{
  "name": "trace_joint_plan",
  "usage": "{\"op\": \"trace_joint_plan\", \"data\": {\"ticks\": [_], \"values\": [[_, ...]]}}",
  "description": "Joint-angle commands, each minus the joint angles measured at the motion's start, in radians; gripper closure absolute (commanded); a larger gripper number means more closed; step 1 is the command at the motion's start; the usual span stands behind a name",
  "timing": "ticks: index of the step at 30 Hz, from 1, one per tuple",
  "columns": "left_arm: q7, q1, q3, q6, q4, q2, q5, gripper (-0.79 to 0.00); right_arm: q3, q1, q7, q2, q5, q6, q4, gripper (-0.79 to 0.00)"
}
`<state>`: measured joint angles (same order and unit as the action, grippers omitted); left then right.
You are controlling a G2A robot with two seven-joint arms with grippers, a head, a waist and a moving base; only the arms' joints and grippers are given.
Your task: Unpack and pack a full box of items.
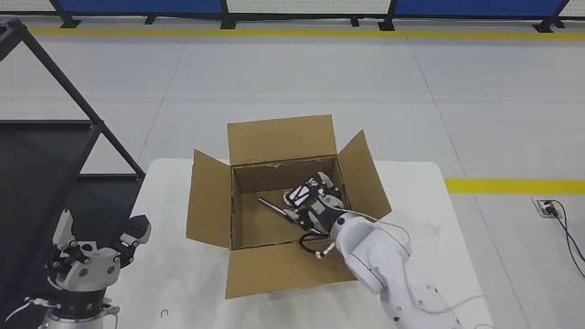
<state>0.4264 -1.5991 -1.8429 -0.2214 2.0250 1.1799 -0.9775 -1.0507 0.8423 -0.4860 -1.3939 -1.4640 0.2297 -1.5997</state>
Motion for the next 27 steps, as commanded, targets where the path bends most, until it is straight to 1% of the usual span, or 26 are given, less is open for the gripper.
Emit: {"op": "trace_joint_plan", "data": {"ticks": [1,2,5,7,11,16,18,19,21,24,27], "values": [[0.009,-0.001,-0.008,-0.006,0.0,0.001,-0.001,-0.785,-0.047,0.058,0.036,0.011,0.016,0.033,-0.09,-0.785],[0.026,-0.004,-0.013,-0.013,0.002,0.001,-0.001,-0.785,-0.082,0.096,0.068,0.018,0.032,0.054,-0.141,-0.785],[0.088,-0.014,-0.036,-0.053,-0.002,0.0,0.03,-0.785,-0.149,0.165,0.131,0.03,0.074,0.089,-0.222,-0.785],[0.141,-0.025,-0.045,-0.063,-0.003,0.001,0.008,-0.785,-0.201,0.207,0.168,0.038,0.108,0.111,-0.266,-0.785],[0.258,-0.045,-0.082,-0.067,-0.011,-0.002,-0.01,-0.785,-0.3,0.279,0.214,0.049,0.175,0.106,-0.325,-0.785],[0.417,-0.066,-0.107,-0.024,-0.025,-0.007,-0.027,-0.785,-0.411,0.338,0.206,0.057,0.262,0.044,-0.348,-0.785],[0.499,-0.075,-0.11,0.023,-0.028,-0.011,-0.036,-0.785,-0.45,0.349,0.193,0.057,0.276,-0.038,-0.341,-0.785],[0.525,-0.077,-0.116,0.037,-0.032,-0.012,-0.044,-0.785,-0.452,0.351,0.181,0.058,0.286,-0.044,-0.337,-0.785],[0.575,-0.079,-0.117,0.07,-0.033,-0.015,-0.048,-0.785,-0.468,0.345,0.124,0.062,0.306,-0.018,-0.313,-0.785],[0.617,-0.076,-0.114,0.103,-0.04,-0.017,-0.062,-0.785,-0.468,0.345,0.124,0.062,0.306,-0.018,-0.313,-0.785],[0.619,-0.074,-0.117,0.108,-0.043,-0.018,-0.061,-0.785,-0.468,0.345,0.124,0.062,0.306,-0.018,-0.313,-0.785]]}}
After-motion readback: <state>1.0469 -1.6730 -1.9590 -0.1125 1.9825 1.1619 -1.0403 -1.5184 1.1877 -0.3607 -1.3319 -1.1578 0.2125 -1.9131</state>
